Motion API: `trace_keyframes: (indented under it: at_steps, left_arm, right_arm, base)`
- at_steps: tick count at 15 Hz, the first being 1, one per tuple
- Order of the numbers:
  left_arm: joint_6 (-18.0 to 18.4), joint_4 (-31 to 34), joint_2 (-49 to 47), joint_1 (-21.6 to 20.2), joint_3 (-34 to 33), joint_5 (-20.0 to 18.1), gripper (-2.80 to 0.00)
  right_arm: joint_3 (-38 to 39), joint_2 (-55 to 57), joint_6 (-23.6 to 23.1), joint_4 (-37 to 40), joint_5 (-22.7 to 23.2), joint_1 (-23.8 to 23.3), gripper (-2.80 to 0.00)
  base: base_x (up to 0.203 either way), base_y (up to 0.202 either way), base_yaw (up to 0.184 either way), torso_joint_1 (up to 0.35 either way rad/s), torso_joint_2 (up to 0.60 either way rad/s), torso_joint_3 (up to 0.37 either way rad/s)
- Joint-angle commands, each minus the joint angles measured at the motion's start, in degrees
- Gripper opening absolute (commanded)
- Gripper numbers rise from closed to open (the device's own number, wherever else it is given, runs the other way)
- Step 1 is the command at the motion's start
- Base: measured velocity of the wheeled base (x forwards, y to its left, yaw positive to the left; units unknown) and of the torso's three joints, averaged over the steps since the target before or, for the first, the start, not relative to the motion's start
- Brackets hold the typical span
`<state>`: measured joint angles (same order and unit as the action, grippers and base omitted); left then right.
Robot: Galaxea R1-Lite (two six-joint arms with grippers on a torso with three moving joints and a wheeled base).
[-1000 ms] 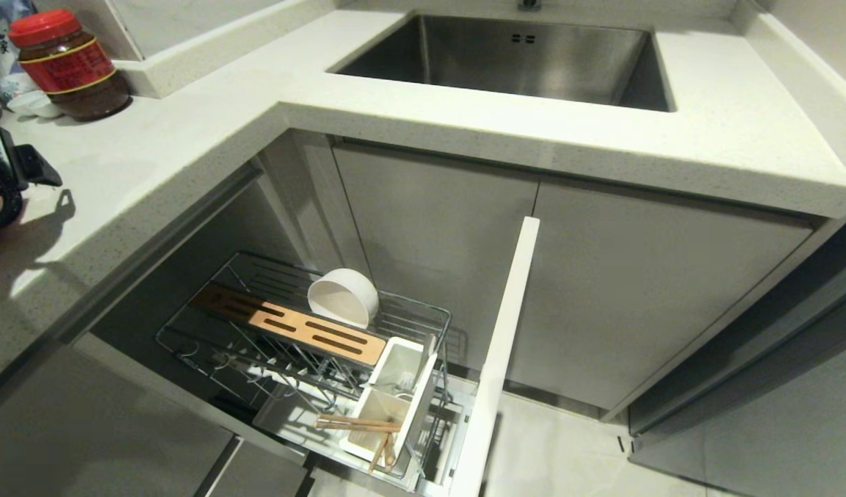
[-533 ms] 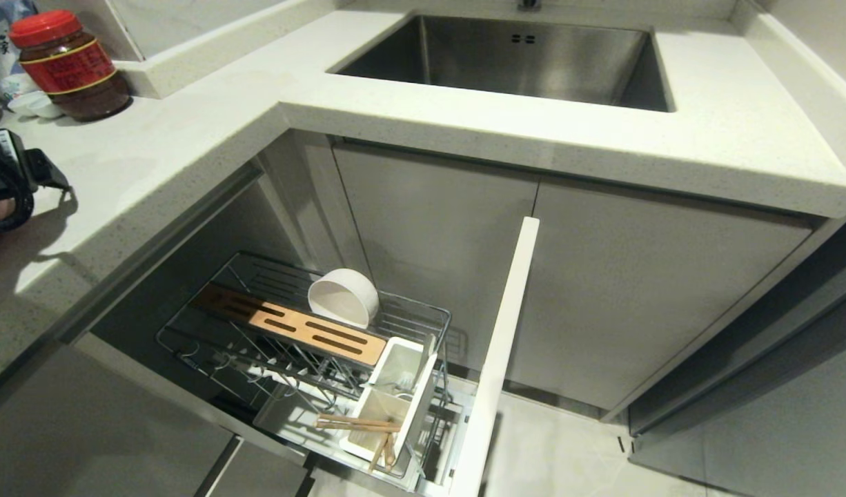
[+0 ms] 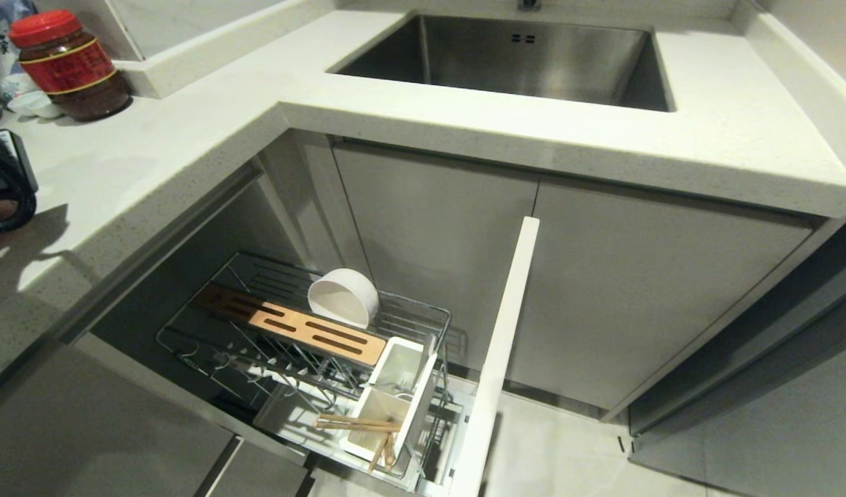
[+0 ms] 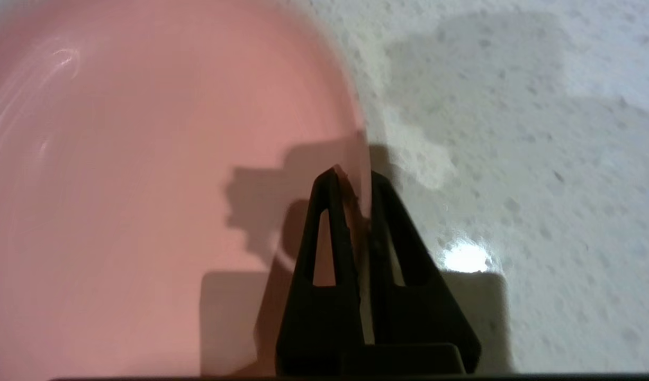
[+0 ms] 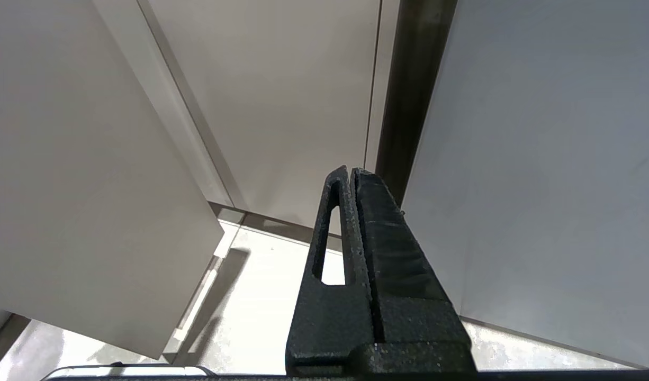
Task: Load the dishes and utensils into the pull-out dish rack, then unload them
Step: Pick up the plate and place it in the cupboard
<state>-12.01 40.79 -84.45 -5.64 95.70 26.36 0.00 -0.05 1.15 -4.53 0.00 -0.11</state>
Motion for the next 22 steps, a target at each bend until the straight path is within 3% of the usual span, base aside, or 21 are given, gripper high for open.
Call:
trace_keyframes:
  at_steps: [1, 3, 7, 10, 16, 22]
  left_arm:
    - [-0.38, 0.17, 0.14, 0.02, 0.09, -0.08, -2.80]
    - [-1.16, 0.17, 1.25, 0.06, 0.95, -0.17, -2.80]
    - [-6.13, 0.01, 5.55, 2.62, 4.98, -0.21, -2.80]
    - [-12.06, -0.07, 9.61, 9.11, 8.35, 0.12, -2.80]
    - [-13.73, -0.82, 17.04, 24.68, 9.12, 0.39, -2.80]
    - [-18.88, -27.25, 18.52, 41.43, 3.39, 1.42, -2.80]
  right_arm:
    - [1.49, 0.05, 0.00, -0.04, 0.00, 0.02, -2.80]
    - [1.49, 0.05, 0.00, -0.04, 0.00, 0.02, -2.80]
    - [1.49, 0.05, 0.00, -0.04, 0.00, 0.02, -2.80]
    - [1.49, 0.05, 0.00, -0.04, 0.00, 0.02, -2.80]
    - [1.56, 0.05, 0.00, -0.04, -0.03, 0.02, -2.80]
    - [1.49, 0.05, 0.00, -0.04, -0.01, 0.02, -2.80]
  base:
    - [0.000, 0.000, 0.000, 0.000, 0.00, 0.000]
    - [0.000, 0.000, 0.000, 0.000, 0.00, 0.000]
    - [0.000, 0.000, 0.000, 0.000, 0.00, 0.000]
    - [0.000, 0.000, 0.000, 0.000, 0.00, 0.000]
    - [0.000, 0.000, 0.000, 0.000, 0.00, 0.000]
    - [0.000, 0.000, 0.000, 0.000, 0.00, 0.000]
